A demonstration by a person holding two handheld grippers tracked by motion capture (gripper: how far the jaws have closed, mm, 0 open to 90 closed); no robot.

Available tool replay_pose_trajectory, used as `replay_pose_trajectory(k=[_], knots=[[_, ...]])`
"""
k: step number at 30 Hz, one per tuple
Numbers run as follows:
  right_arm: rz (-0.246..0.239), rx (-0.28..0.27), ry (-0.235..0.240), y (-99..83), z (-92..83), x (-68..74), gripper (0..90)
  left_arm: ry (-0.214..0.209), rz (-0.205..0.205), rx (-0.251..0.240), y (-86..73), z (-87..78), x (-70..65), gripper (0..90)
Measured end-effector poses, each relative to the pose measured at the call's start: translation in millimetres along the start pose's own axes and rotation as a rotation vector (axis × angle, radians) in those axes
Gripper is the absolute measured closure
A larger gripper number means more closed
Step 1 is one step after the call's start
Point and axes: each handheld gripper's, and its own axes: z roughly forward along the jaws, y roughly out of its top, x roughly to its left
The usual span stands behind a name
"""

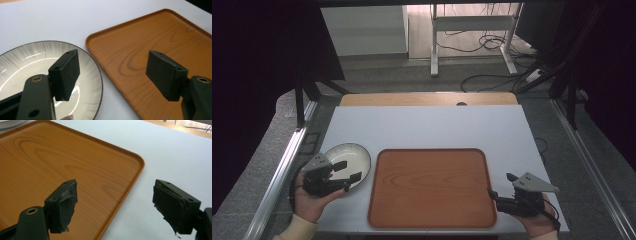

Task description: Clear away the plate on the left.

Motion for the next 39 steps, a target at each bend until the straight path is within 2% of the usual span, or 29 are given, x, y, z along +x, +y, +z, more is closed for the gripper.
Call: replay_pose_trajectory(k=[5, 14, 24, 33, 39], knots=[[-0.001, 0.007, -0.002, -1.2, 0.8, 0.4, 20.5, 0.017, 0.011, 0.004, 8.7, -2.8, 5.5, 27.2], [0.008, 0.016, -0.006, -2.8, 2.7, -1.9, 20.5, 0.039, -0.008, 0.011, 23.4, -4.1, 25.0, 27.4], [0.006, 0.021, -0.009, -3.0, 3.0, -0.8, 20.5, 0.059, -0.014, 0.032, 30.1, -2.6, 38.3, 27.5], [0.003, 0.026, -0.011, -3.2, 4.0, -0.9, 20.5, 0.090, -0.032, 0.072, 32.1, 5.8, 60.4, 28.5], [0.004, 0.025, -0.010, -3.8, 4.0, -1.6, 20.5, 0.108, -0.064, 0.096, 32.0, 12.6, 77.4, 28.6]])
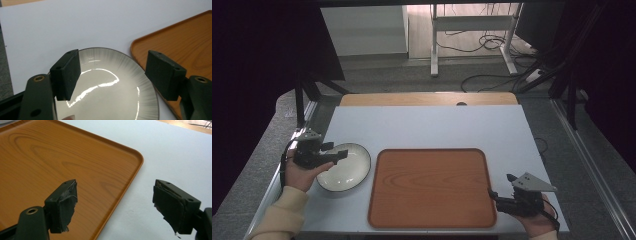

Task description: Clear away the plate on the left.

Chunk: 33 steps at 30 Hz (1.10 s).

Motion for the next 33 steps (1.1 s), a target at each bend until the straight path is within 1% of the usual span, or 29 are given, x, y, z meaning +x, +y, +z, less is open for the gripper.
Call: replay_pose_trajectory(k=[3, 10, 14, 17, 21, 24, 28, 30, 32, 33], knots=[[-0.001, 0.000, 0.000, -0.1, 0.1, -0.2, 20.5, 0.004, -0.018, 0.012, 0.4, 4.3, 7.6, 28.5], [-0.004, 0.007, 0.002, -0.5, 1.0, 0.1, 20.6, 0.018, -0.035, 0.041, 0.1, 11.7, 20.4, 28.5], [-0.005, 0.007, 0.002, -0.6, 1.1, -0.2, 20.6, 0.029, -0.055, 0.045, -0.4, 13.6, 27.7, 28.6], [-0.004, 0.008, 0.003, -0.9, 1.2, -0.3, 20.6, 0.027, -0.064, 0.059, -1.3, 15.8, 34.2, 28.7], [-0.003, 0.010, 0.003, -1.2, 1.2, -0.6, 20.7, 0.042, -0.080, 0.070, -3.0, 16.9, 43.2, 28.8], [-0.002, 0.010, 0.002, -1.3, 0.8, -0.6, 20.7, 0.050, -0.087, 0.073, -4.4, 16.0, 48.0, 28.8], [-0.004, 0.011, 0.002, -1.0, 1.2, 0.1, 20.7, 0.069, -0.083, 0.082, -6.5, 15.1, 53.6, 28.7], [-0.004, 0.011, 0.002, -1.0, 1.3, 0.2, 20.8, 0.074, -0.079, 0.079, -7.8, 14.8, 56.5, 28.9], [-0.003, 0.012, 0.002, -1.1, 1.2, 0.1, 20.8, 0.064, -0.096, 0.073, -10.8, 14.5, 61.7, 29.1], [-0.003, 0.012, 0.002, -1.1, 1.2, 0.1, 20.8, 0.061, -0.113, 0.067, -13.0, 14.3, 64.4, 29.3]])
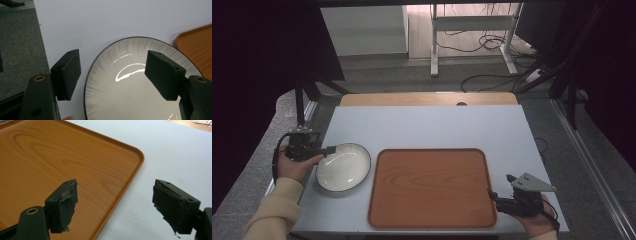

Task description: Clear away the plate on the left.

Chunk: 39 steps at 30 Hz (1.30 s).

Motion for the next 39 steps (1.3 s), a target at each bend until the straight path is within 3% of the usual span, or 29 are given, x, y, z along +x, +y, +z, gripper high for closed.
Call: replay_pose_trajectory(k=[3, 7, 13, 39], knots=[[0.000, 0.000, 0.000, -0.1, 0.0, 0.0, 20.8, -0.021, -0.043, -0.013, -6.9, 1.5, 9.4, 29.9], [0.001, 0.004, 0.001, -0.2, 1.1, -0.3, 20.8, -0.010, -0.052, 0.014, -14.3, 5.2, 16.3, 30.9], [0.000, 0.008, 0.000, -0.1, 1.4, 0.6, 20.9, -0.051, -0.080, 0.003, -18.1, 6.5, 22.2, 35.1], [0.002, 0.014, 0.006, -1.2, 2.9, -0.2, 20.9, -0.091, -0.116, 0.043, -28.4, 32.4, 30.8, 50.6]])
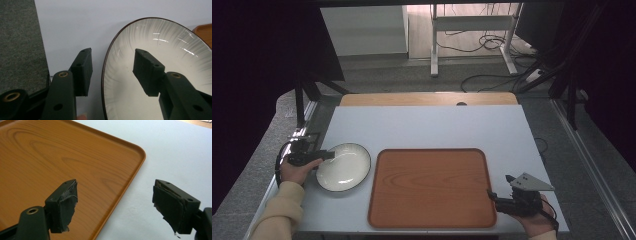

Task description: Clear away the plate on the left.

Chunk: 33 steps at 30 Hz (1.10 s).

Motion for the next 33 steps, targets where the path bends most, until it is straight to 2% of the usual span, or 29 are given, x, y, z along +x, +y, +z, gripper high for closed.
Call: replay_pose_trajectory(k=[9, 13, 16, 19, 21, 24, 26, 30, 33], knots=[[0.000, 0.002, -0.001, -0.1, 0.4, -0.1, 20.9, -0.017, -0.010, 0.004, -4.6, 4.7, 0.5, 57.2], [0.000, 0.003, -0.002, -0.2, 0.7, -0.2, 20.9, -0.016, -0.001, 0.014, -4.1, 6.5, -1.3, 61.8], [0.001, 0.004, -0.004, -0.3, 0.6, -0.3, 20.9, -0.005, -0.011, 0.015, -4.3, 6.9, 0.4, 66.8], [0.003, 0.004, -0.004, -0.6, 0.8, -1.0, 20.9, -0.015, -0.026, 0.013, -4.1, 6.3, 2.3, 69.9], [0.004, 0.006, -0.004, -0.8, 0.9, -1.1, 20.9, -0.013, -0.040, 0.014, -3.2, 5.3, 2.6, 71.7], [0.003, 0.005, -0.006, -0.5, 0.7, -0.6, 20.9, -0.041, -0.061, 0.004, -2.8, 0.9, 5.2, 76.0], [0.002, 0.005, -0.007, -0.3, 0.7, -0.5, 20.9, -0.053, -0.061, -0.002, -2.1, -3.2, 5.0, 79.8], [0.001, 0.007, -0.006, -0.2, 1.3, -0.4, 21.0, -0.051, -0.047, 0.012, 0.4, -8.4, 2.6, 81.7], [0.000, 0.004, -0.008, 0.1, 0.8, -0.1, 20.9, -0.067, -0.059, -0.004, 1.5, -12.5, 1.9, 83.5]])
